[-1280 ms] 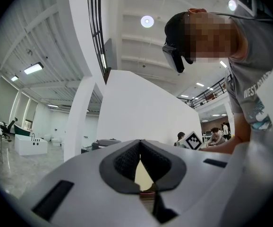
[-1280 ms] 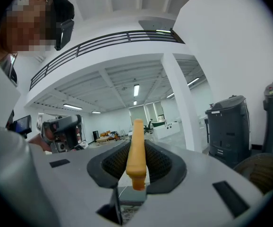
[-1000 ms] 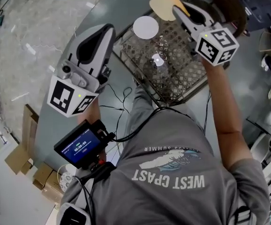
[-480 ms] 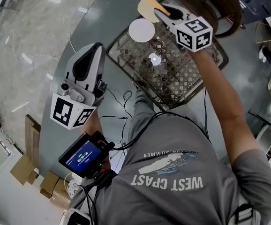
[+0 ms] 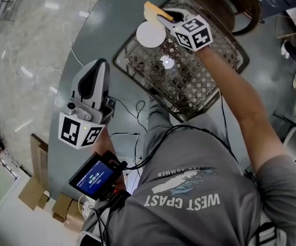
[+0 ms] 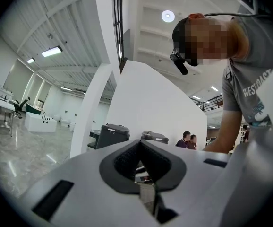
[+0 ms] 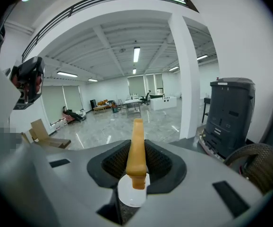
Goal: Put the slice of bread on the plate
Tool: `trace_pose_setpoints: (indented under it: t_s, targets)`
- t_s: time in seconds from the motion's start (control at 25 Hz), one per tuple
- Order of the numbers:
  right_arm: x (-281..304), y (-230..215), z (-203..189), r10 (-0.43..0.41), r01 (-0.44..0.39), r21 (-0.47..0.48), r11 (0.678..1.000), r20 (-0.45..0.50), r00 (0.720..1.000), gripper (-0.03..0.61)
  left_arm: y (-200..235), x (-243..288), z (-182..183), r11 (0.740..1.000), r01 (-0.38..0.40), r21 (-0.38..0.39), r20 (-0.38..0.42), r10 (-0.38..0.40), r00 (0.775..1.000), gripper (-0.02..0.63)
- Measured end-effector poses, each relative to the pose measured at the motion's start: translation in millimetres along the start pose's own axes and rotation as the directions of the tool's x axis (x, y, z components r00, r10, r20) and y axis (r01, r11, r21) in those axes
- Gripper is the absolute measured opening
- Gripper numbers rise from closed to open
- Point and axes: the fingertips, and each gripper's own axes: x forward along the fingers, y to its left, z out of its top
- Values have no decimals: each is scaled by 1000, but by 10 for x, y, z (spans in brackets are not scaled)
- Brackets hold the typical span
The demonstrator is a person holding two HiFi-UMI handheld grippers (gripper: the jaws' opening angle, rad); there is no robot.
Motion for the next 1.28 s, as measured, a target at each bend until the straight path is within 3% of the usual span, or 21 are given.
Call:
trace_pose_setpoints:
  t_s: [0.44, 0.72, 0.96, 1.28]
  targets:
    - [317, -51, -461, -52, 37, -129, 991, -117, 992, 91, 64, -33, -194, 999, -8, -47, -25, 7, 1000, 8]
    - [623, -39, -729, -113, 52, -310, 949, -183, 977, 91, 258, -78, -374, 997, -23, -76, -43, 20, 999, 8]
    - [776, 39, -874, -163, 49, -476, 878, -202, 966, 91, 342, -100, -474, 995, -30, -94, -52, 25, 998, 8]
    - [947, 190, -1150, -224, -20, -716, 697, -245, 943, 91, 414, -112, -627, 992, -37, -122, -64, 29, 997, 8]
